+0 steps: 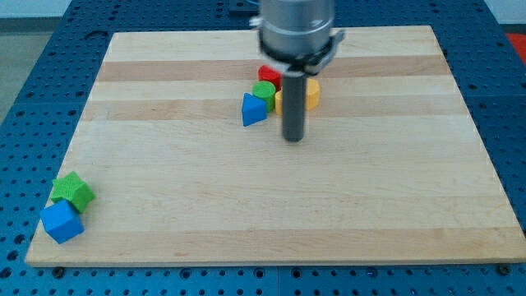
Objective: Slide the blue triangle to the center bottom
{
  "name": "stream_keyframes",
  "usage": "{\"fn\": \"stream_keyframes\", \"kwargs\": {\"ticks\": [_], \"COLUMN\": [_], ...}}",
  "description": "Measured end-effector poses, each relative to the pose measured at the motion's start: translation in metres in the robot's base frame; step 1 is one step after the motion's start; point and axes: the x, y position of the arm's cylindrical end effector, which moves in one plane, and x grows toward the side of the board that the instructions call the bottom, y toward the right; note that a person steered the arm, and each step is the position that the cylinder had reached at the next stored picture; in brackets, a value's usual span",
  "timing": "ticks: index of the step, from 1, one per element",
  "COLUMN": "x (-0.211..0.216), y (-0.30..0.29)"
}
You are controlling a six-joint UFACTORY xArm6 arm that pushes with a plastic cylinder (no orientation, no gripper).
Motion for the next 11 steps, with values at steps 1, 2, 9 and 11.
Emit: {"fn": "stream_keyframes", "kwargs": {"ticks": [1,2,9,11], "x": [-0.034,-0.038,0.090,0.078], "y": [-0.011,-0.066,-0.162,-0.163]}}
